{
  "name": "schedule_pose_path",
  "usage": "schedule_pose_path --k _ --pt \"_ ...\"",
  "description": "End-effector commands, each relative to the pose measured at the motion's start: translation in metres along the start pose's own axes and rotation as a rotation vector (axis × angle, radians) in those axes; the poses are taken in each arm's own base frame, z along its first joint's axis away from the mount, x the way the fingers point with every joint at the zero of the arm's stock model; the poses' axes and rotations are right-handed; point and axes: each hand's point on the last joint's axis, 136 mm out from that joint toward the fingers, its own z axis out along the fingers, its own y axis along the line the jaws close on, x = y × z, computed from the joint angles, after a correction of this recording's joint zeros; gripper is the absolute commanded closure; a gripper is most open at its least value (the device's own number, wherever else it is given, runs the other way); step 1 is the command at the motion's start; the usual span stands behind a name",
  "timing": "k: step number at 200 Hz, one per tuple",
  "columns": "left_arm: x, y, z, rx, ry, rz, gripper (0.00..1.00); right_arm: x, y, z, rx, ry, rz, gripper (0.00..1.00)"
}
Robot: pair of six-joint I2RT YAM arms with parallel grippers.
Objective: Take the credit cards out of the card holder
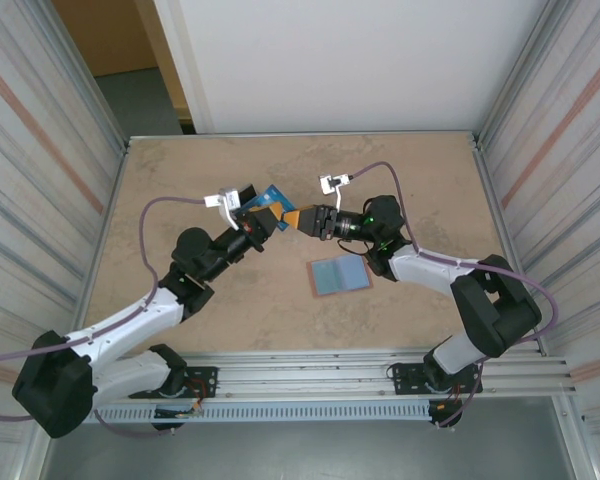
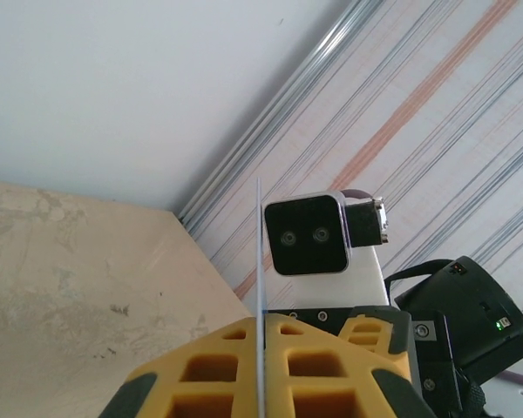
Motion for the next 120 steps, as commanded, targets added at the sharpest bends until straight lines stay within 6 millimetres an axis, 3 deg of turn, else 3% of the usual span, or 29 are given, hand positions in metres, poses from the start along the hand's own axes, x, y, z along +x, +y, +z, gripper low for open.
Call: schedule_pose_path --k 1,15,30,77,120 --pt "-0.009 -0.007 0.004 0.027 -0.029 -0.006 1.0 -0.005 0.017 0.006 -0.026 0.012 -0.078 0.83" --pt "-0.006 -0.007 0.004 0.029 -0.012 -0.007 1.0 -0.007 0.018 0.003 -0.006 0.013 -0.102 0.91" --pt "-0.004 -0.007 0.003 0.02 0.015 0.009 0.91 -0.005 0.016 -0.001 0.042 0.033 -0.122 1.0" --pt "-0.021 -0.007 -0.017 -0.022 0.082 0.174 0.5 0.014 -0.001 -0.028 0.328 0.206 -0.242 1.0" --pt "-0.022 -0.036 -0.035 0.037 0.253 0.511 0.35 0.028 -0.003 -0.061 0.531 0.389 -0.409 1.0"
